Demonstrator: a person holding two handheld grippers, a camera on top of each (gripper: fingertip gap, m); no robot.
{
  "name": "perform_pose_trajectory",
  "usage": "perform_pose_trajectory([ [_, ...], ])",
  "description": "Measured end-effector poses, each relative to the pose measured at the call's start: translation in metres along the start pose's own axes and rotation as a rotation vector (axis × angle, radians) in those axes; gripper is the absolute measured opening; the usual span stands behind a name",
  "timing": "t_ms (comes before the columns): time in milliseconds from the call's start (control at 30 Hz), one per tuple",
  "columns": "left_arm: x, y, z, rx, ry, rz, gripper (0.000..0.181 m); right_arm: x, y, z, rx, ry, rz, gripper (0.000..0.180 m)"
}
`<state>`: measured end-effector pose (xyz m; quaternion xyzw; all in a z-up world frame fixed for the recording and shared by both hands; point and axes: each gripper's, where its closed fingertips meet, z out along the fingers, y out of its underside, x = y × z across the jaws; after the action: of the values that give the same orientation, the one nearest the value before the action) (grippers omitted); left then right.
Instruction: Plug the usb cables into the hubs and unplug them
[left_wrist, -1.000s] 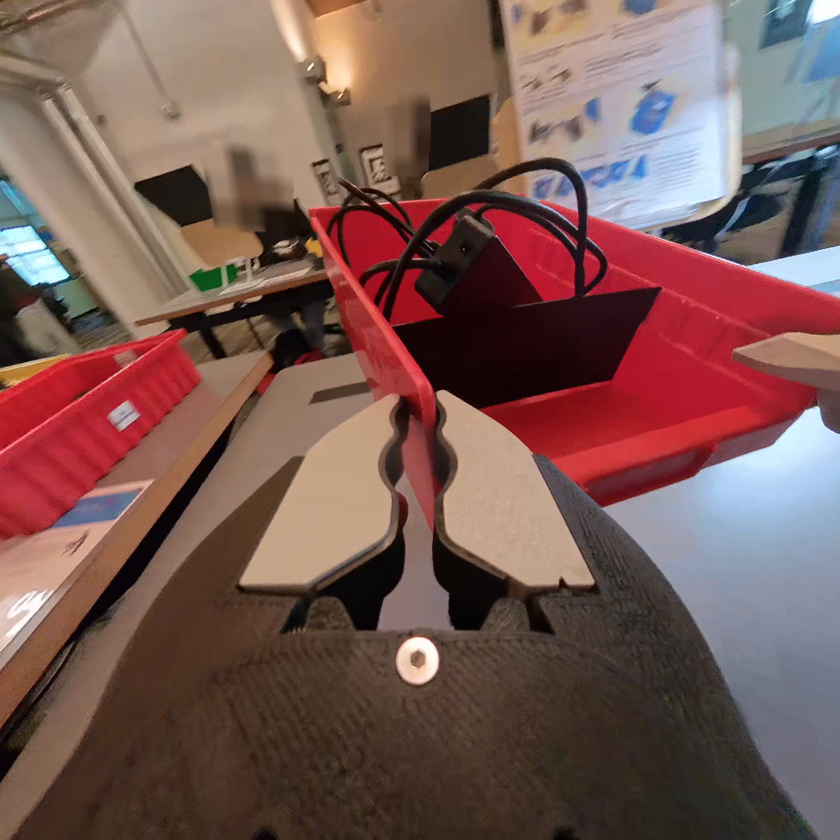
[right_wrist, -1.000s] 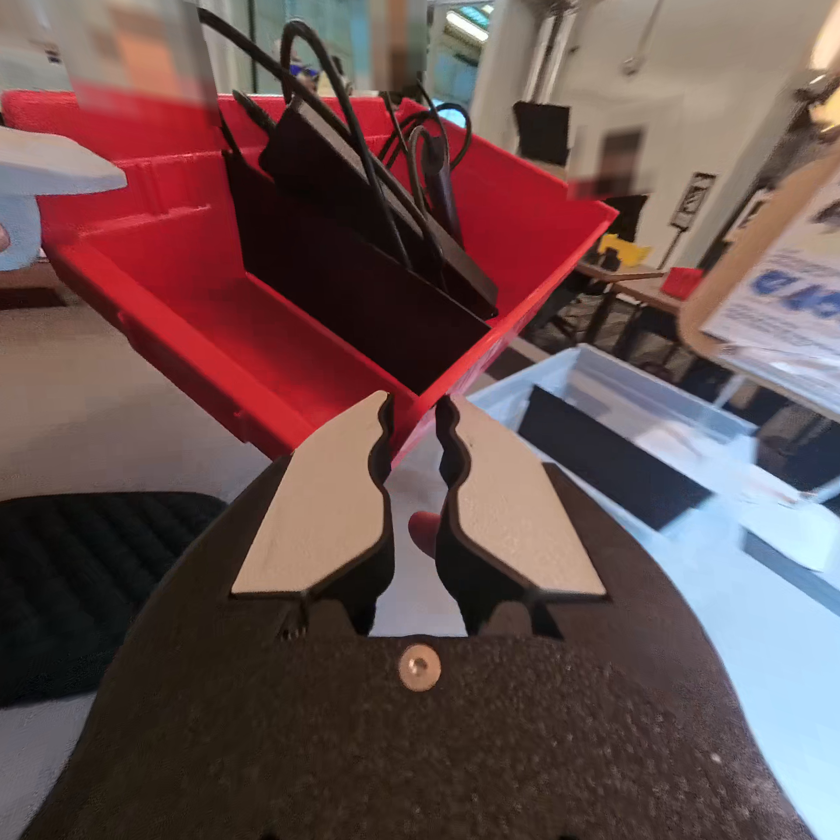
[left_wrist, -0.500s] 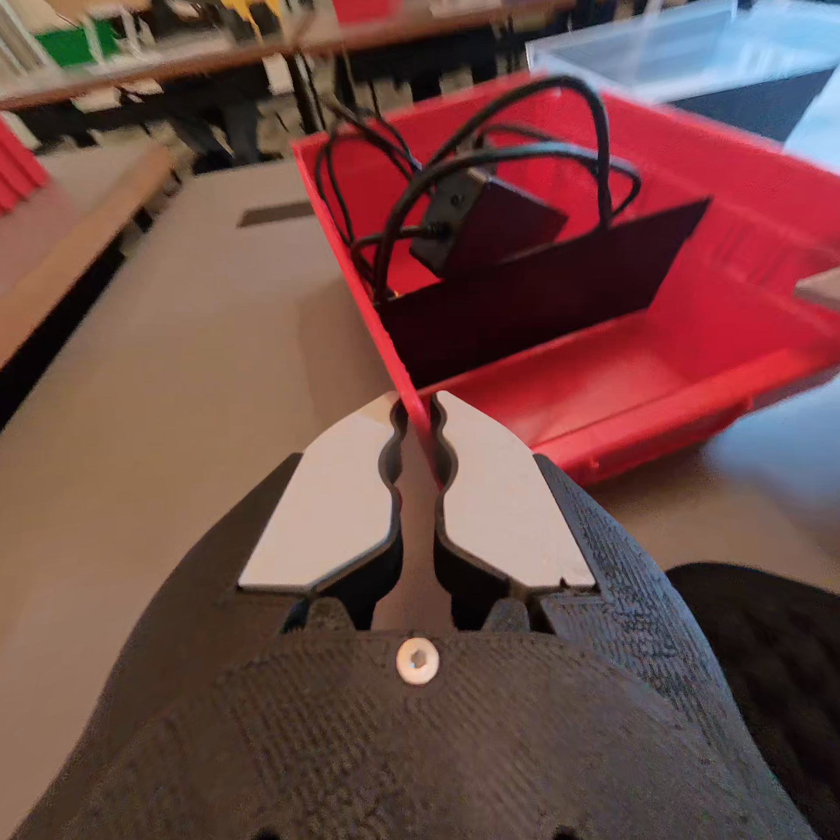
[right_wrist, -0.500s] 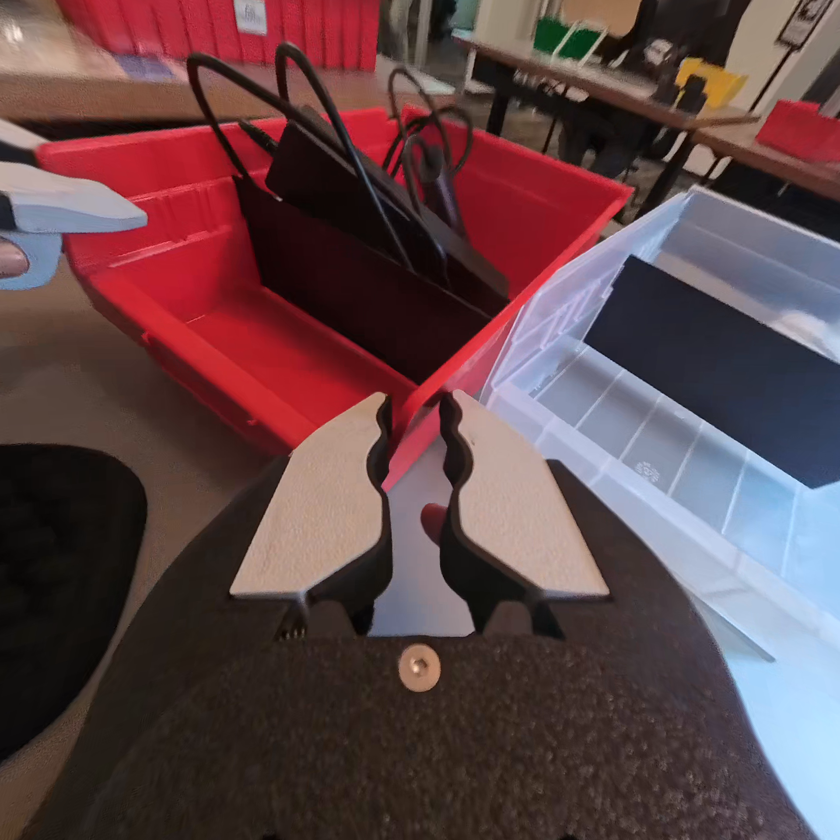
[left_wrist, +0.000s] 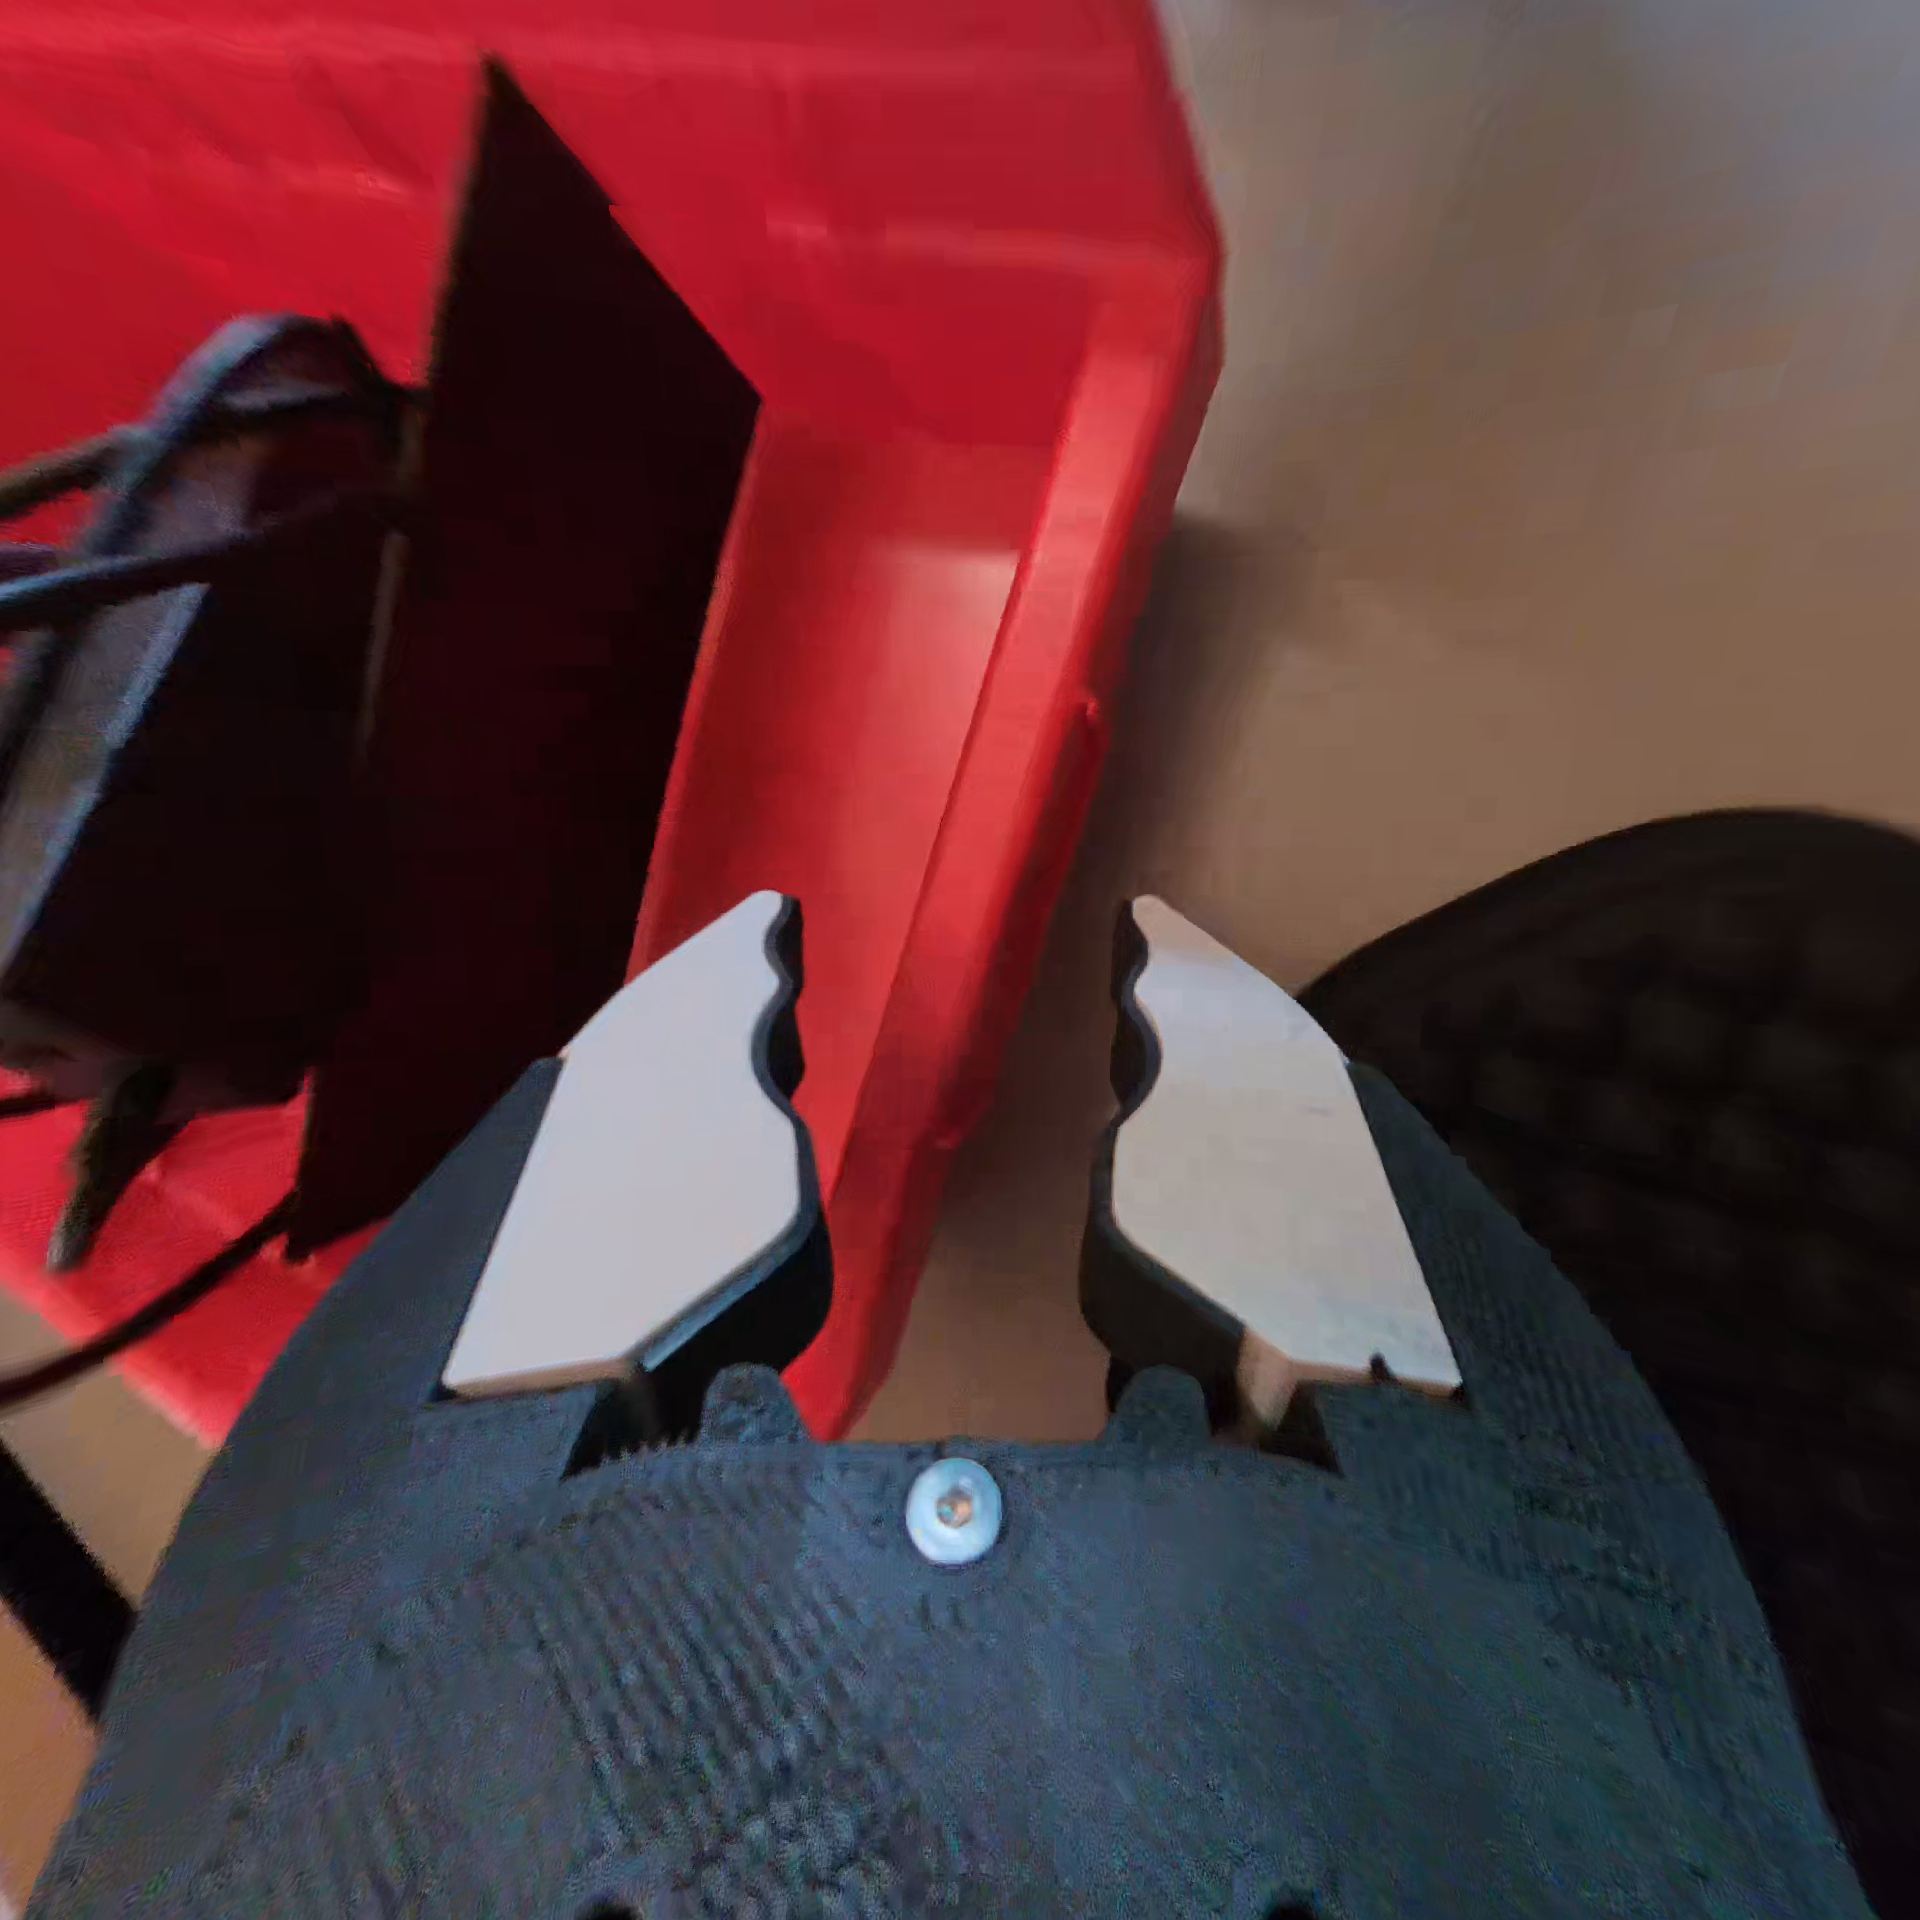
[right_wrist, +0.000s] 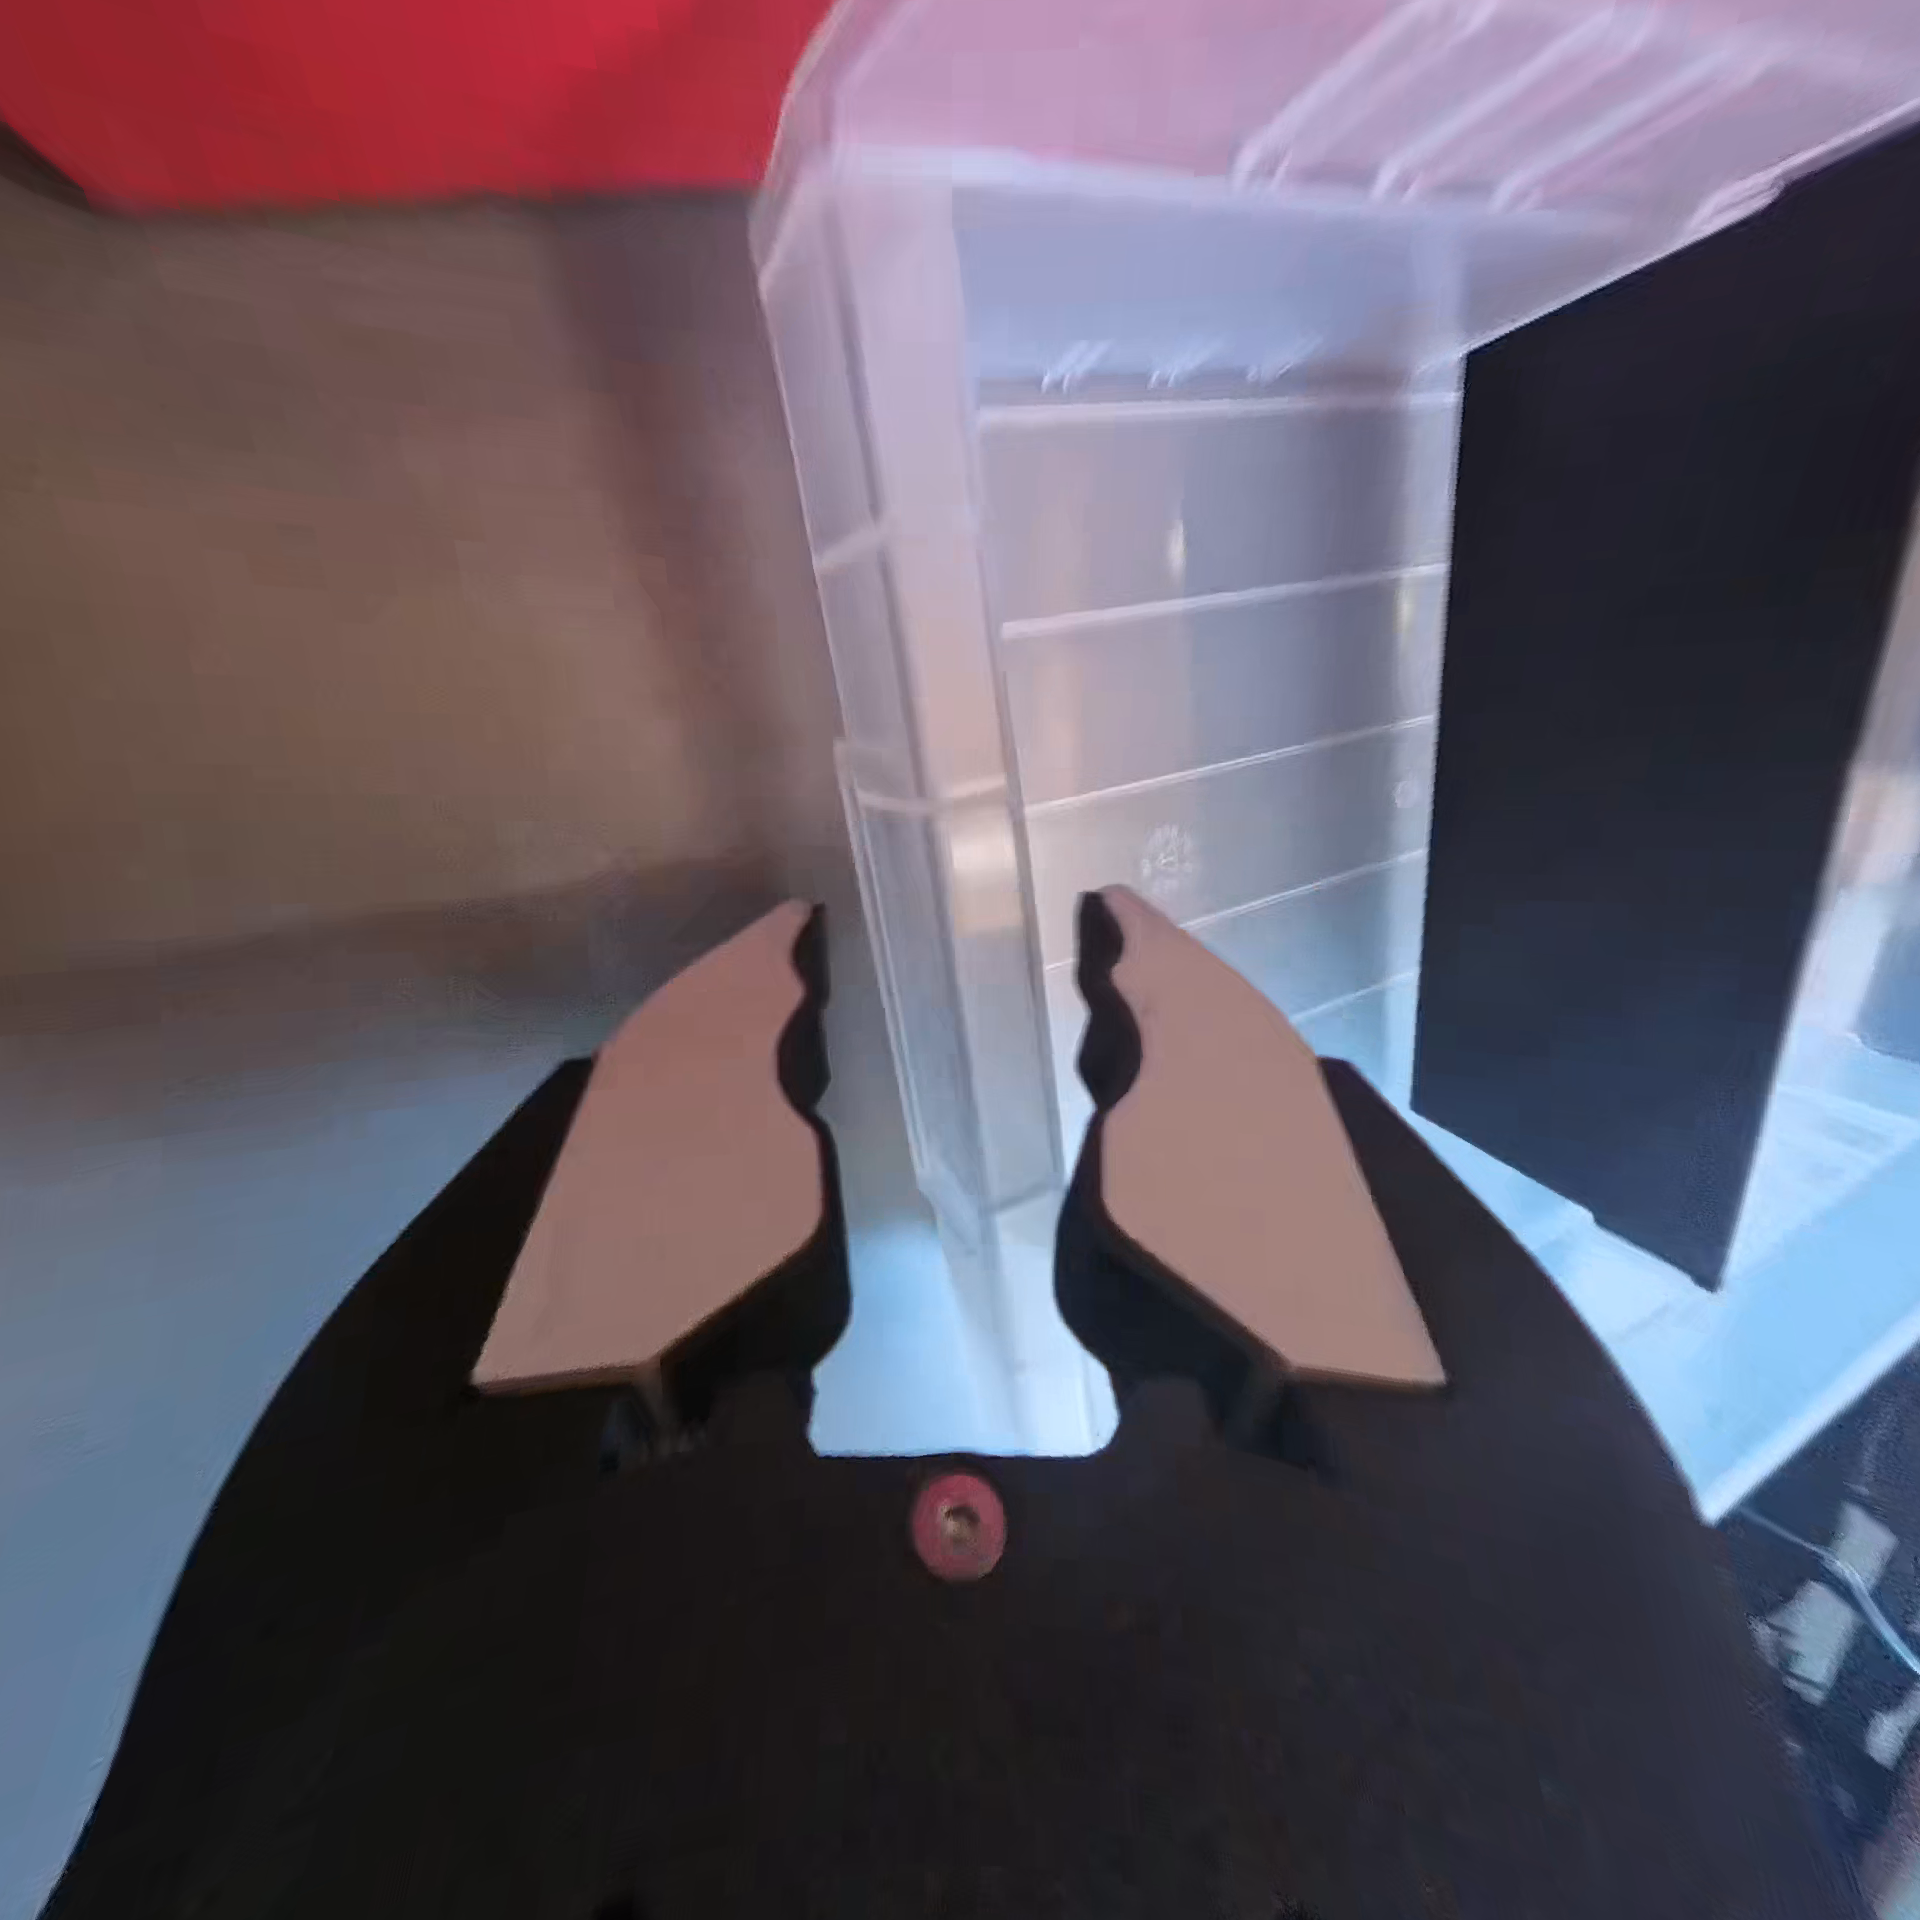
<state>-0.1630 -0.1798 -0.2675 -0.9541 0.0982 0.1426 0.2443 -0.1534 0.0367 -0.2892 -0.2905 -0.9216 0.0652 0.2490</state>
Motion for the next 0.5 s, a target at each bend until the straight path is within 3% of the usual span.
perform_pose_trajectory([
  [33,0.0,0.005,0.009,-0.047,0.021,0.027,0.049,0.003,0.003,0.001,0.011,0.024,-0.03,0.039],
  [133,0.005,0.001,0.021,-0.032,0.109,0.067,0.031,-0.008,0.01,-0.01,0.034,0.006,-0.034,0.035],
  [300,-0.008,-0.006,0.028,-0.003,0.011,0.119,0.028,-0.039,0.045,-0.049,0.043,0.076,0.087,0.032],
  [500,-0.014,-0.008,0.031,0.019,-0.007,0.14,0.028,-0.088,0.115,-0.099,0.036,0.189,0.23,0.035],
])
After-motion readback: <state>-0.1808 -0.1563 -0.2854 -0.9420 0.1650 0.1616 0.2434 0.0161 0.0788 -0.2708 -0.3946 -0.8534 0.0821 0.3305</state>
